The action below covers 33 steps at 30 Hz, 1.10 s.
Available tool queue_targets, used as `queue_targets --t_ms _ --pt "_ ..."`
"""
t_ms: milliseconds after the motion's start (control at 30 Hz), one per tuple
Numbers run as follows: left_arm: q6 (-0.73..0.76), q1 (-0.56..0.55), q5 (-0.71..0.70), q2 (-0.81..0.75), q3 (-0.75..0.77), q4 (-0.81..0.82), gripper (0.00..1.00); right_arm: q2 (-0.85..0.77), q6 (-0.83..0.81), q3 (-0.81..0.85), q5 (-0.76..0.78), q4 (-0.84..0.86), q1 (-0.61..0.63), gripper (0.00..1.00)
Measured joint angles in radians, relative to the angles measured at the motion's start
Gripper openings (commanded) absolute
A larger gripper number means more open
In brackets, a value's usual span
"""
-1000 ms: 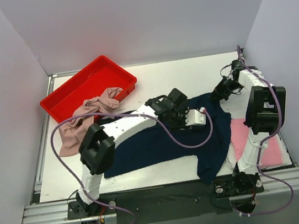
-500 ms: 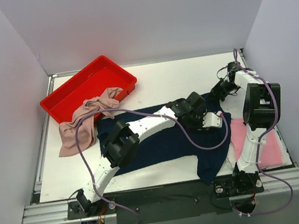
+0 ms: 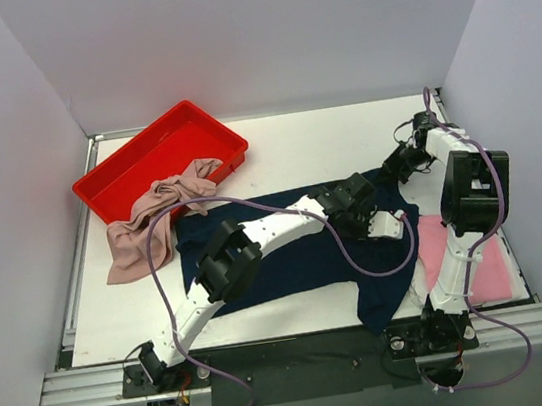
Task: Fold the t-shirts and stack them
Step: Fold the flattened tshirt in 1/3 of the way
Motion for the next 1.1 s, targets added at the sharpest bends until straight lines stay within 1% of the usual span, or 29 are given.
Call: queue_targets --t_ms 167,233,267,300,367,400,433,500,600,767,933,1100 --pt "-0.006 -0.003 -0.063 0.001 0.001 0.024 0.41 0.000 -0.001 0.000 -0.003 0.006 0.000 0.00" --pt "-0.008 -0.003 -0.081 0.001 0.001 0.042 0.33 0.000 -0.001 0.000 -0.007 0.010 0.000 0.00" --pt "-0.009 -0.003 -0.089 0.001 0.001 0.048 0.24 0.000 -0.001 0.000 -0.009 0.011 0.000 0.00" --pt "-0.010 -0.003 -0.093 0.001 0.001 0.051 0.21 0.000 -0.002 0.000 -0.009 0.011 0.000 0.00" --pt "-0.011 -0.003 -0.099 0.002 0.001 0.053 0.09 0.000 -0.005 0.000 -0.009 0.011 0.000 0.00" --pt "-0.013 -0.003 -0.101 0.002 0.001 0.053 0.08 0.000 -0.007 0.000 -0.009 0.011 0.000 0.00" --pt "-0.017 -0.002 -0.100 0.002 0.001 0.051 0.00 0.000 -0.010 0.000 -0.009 0.011 0.000 0.00" --pt "-0.024 -0.003 -0.091 0.004 0.008 0.036 0.00 0.000 -0.015 -0.001 -0.009 0.011 0.000 0.00" --pt "-0.044 -0.002 -0.056 0.016 0.058 -0.014 0.00 -0.002 -0.024 -0.008 -0.008 0.011 0.002 0.00" --pt "-0.089 0.019 0.041 0.017 0.150 -0.119 0.00 -0.051 -0.068 -0.065 0.007 -0.008 0.006 0.00" --pt "-0.114 0.070 0.138 0.009 0.165 -0.216 0.00 -0.230 -0.123 -0.189 0.053 -0.061 0.012 0.00" --pt "-0.119 0.101 0.177 -0.005 0.121 -0.256 0.00 -0.409 -0.160 -0.312 0.085 -0.135 0.012 0.00"
